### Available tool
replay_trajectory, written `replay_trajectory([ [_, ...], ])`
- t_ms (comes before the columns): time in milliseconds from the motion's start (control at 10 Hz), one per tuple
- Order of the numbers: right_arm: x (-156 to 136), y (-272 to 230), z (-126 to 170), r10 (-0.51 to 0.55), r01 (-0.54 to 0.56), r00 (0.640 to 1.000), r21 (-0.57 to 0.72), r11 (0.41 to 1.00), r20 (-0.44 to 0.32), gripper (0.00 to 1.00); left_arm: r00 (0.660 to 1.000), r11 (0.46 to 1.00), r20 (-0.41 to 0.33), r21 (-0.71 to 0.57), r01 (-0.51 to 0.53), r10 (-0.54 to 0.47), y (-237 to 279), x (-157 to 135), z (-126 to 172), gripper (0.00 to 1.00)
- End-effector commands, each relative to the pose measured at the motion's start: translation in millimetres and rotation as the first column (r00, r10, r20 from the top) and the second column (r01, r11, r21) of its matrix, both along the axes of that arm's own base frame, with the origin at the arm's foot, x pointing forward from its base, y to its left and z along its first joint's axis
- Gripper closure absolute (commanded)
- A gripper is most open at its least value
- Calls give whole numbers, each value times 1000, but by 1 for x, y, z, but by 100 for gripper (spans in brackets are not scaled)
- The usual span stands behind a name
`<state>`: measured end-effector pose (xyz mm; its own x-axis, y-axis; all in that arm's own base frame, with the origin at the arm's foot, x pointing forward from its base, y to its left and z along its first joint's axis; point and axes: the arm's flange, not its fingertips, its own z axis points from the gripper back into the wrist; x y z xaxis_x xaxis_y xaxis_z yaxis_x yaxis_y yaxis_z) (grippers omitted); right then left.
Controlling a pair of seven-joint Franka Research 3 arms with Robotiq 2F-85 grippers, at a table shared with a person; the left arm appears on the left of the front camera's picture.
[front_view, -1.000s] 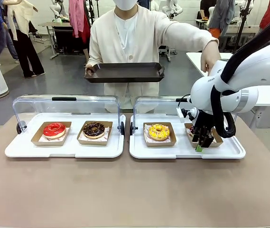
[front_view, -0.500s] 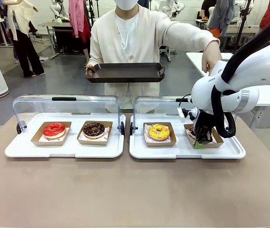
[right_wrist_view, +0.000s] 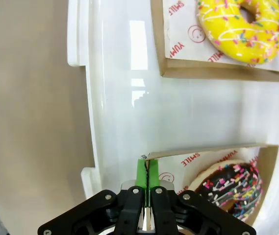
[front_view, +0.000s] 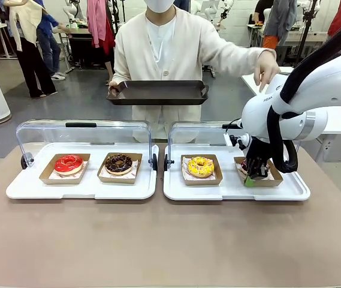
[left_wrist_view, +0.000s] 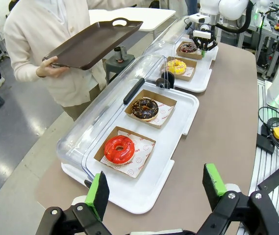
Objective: Provide the desired donut to the person.
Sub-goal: Pick up and lift the Paper togo box containing the Donut pointed at by the person.
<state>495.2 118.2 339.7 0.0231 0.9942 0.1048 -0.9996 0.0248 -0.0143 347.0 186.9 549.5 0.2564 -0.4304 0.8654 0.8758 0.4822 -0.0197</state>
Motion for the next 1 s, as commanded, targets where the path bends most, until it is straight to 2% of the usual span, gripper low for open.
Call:
replay_trajectory([
  [0, -32, 12, 35, -103, 101, 995, -80, 992, -21, 100, 1000, 1000, 5, -2, -2, 2, 0, 2, 2, 0],
  [200, -71, 20, 83, -100, 95, 994, -114, 989, -36, 100, 1000, 1000, 5, -2, -2, 2, 0, 2, 2, 0],
  [500, -135, 23, 151, -70, 63, 995, -99, 993, -67, 100, 1000, 1000, 5, -2, -2, 2, 0, 2, 2, 0],
  [700, -176, 33, 200, -44, 42, 999, -113, 993, -16, 100, 1000, 1000, 5, -2, -2, 2, 0, 2, 2, 0],
  [900, -188, 38, 238, -53, 59, 997, -101, 993, 59, 100, 1000, 1000, 5, -2, -2, 2, 0, 2, 2, 0],
])
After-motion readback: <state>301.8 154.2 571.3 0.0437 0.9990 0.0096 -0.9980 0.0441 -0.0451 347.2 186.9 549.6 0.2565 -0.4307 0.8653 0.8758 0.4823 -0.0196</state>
